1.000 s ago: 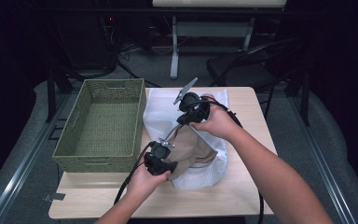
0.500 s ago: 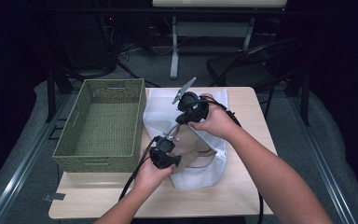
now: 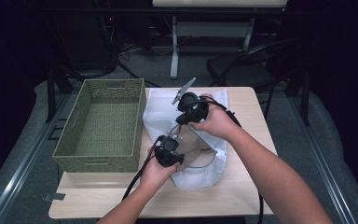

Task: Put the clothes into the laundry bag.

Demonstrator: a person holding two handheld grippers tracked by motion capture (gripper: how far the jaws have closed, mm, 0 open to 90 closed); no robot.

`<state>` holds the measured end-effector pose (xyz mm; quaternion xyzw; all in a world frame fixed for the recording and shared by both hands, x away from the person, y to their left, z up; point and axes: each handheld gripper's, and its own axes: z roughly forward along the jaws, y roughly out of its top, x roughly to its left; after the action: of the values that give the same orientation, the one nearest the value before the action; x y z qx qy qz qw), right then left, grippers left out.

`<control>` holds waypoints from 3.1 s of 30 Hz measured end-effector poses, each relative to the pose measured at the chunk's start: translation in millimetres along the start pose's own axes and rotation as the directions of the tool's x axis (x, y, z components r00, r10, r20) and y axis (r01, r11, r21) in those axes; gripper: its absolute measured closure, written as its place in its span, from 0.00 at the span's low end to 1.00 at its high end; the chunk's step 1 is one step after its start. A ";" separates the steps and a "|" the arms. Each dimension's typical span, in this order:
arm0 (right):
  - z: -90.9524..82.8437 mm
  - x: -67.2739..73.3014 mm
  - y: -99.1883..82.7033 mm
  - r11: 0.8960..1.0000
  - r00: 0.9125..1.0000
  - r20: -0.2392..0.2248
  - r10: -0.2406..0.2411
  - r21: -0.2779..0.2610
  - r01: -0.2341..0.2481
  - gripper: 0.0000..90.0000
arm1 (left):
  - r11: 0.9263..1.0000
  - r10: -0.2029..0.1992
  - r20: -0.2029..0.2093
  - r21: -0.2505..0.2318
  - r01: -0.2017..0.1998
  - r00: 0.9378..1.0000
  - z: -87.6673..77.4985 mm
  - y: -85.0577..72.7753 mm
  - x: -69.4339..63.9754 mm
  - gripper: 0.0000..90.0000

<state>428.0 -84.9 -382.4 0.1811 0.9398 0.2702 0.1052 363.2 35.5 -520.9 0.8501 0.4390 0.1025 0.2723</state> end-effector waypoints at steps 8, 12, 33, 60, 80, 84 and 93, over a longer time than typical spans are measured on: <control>1.0 -0.4 -0.7 1.000 1.000 0.001 -0.001 0.001 0.001 0.99 | 1.000 -0.003 0.022 -0.027 0.003 1.000 -0.6 -7.8 0.6 0.50; 1.2 -0.7 -1.2 1.000 1.000 0.002 0.001 0.002 -0.001 0.99 | 0.999 0.018 0.007 -0.050 -0.018 1.000 -6.9 -11.0 -1.2 0.45; 3.9 0.5 -4.0 1.000 1.000 0.003 0.006 0.002 -0.006 0.99 | 0.996 0.062 0.014 -0.058 -0.061 0.998 -17.4 -49.5 -3.2 0.43; 2.9 5.8 0.0 1.000 1.000 -0.006 -0.011 0.001 0.011 0.99 | 0.999 0.017 0.064 -0.047 -0.014 0.998 -12.1 -36.5 1.9 0.96; 1.6 4.9 3.0 1.000 1.000 -0.004 -0.008 -0.008 0.008 0.99 | 0.995 0.004 0.035 -0.105 0.000 0.999 -4.7 -1.2 3.0 0.97; 0.7 4.5 4.0 1.000 1.000 -0.005 -0.004 -0.012 0.004 0.99 | 0.994 0.001 0.034 -0.110 0.002 0.999 0.5 0.7 3.2 0.97; 1.2 3.8 3.6 1.000 1.000 -0.003 -0.004 -0.008 0.004 0.99 | 0.994 0.037 -0.028 -0.099 -0.040 0.999 17.1 0.8 6.0 0.96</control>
<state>426.0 -80.0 -381.7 0.1786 0.9391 0.2740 0.1052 374.4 33.6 -535.0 0.8424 0.4204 0.1407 0.3063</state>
